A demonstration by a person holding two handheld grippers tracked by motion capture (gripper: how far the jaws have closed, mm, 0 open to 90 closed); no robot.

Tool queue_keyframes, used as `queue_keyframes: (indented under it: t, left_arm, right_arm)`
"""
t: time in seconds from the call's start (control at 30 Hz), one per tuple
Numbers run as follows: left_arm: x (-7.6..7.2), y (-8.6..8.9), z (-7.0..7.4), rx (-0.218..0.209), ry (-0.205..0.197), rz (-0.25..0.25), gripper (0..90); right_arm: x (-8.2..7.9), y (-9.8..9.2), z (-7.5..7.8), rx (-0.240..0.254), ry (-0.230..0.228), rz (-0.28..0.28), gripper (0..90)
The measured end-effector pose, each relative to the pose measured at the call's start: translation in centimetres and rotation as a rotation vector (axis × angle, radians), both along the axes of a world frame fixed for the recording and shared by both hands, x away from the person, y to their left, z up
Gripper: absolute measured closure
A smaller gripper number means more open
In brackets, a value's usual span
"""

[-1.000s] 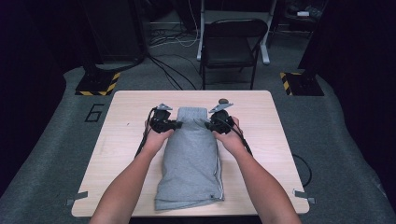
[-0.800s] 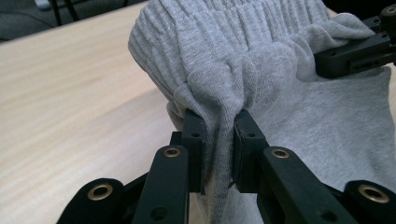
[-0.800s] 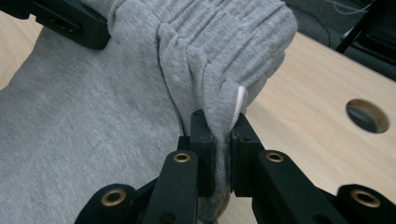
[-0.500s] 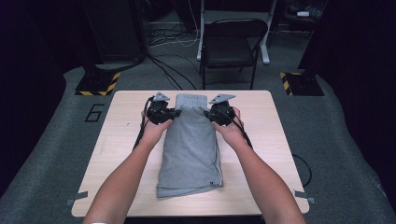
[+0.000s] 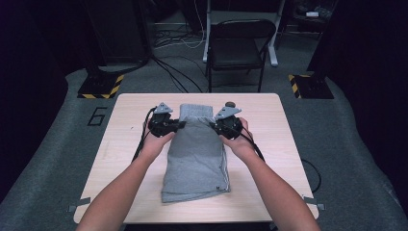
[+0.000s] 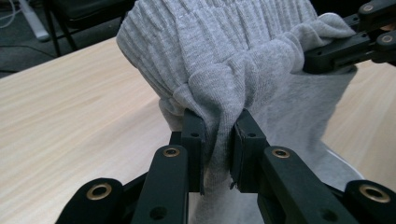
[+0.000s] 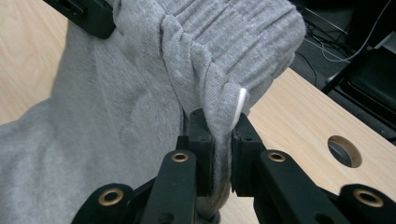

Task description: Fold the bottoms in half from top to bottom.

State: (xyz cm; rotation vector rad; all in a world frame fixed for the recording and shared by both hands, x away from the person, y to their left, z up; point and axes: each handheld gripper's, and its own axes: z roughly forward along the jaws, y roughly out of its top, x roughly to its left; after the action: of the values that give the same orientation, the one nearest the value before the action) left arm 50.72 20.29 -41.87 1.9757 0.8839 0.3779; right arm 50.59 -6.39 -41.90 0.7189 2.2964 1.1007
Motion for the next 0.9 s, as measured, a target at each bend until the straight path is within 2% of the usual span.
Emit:
queue_keyframes:
  t: [0.03,0.23,0.37,0.43,0.47,0.67,0.9]
  left_arm:
    - [-0.2,0.0,-0.1,-0.002,-0.01,-0.01,77.8]
    - [-1.7,-0.2,-0.3,-0.009,0.0,-0.043,77.6]
    - [-2.9,-0.1,-0.4,-0.013,-0.002,-0.047,77.5]
    - [-3.4,-0.2,-0.6,-0.001,0.006,-0.052,77.4]
    - [-3.7,-0.1,-0.6,0.002,-0.005,-0.056,77.4]
    - [-5.2,0.2,-1.5,-0.029,0.031,-0.058,77.1]
    - [-6.6,0.1,-3.0,-0.02,0.078,-0.06,76.8]
  right_arm:
    - [-0.1,-0.1,-0.1,-0.003,-0.004,0.008,81.6]
    - [-1.5,-0.7,-0.6,0.015,-0.011,0.022,81.4]
    - [-2.7,-0.9,-1.0,0.025,-0.016,0.035,81.4]
    - [-3.3,-0.9,-1.1,0.021,-0.019,0.05,81.3]
    - [-3.5,-0.9,-1.1,0.02,-0.018,0.053,81.3]
    - [-5.3,-0.9,-1.8,0.021,-0.021,0.079,81.2]
    - [-6.9,-0.9,-3.4,0.006,0.013,0.096,80.8]
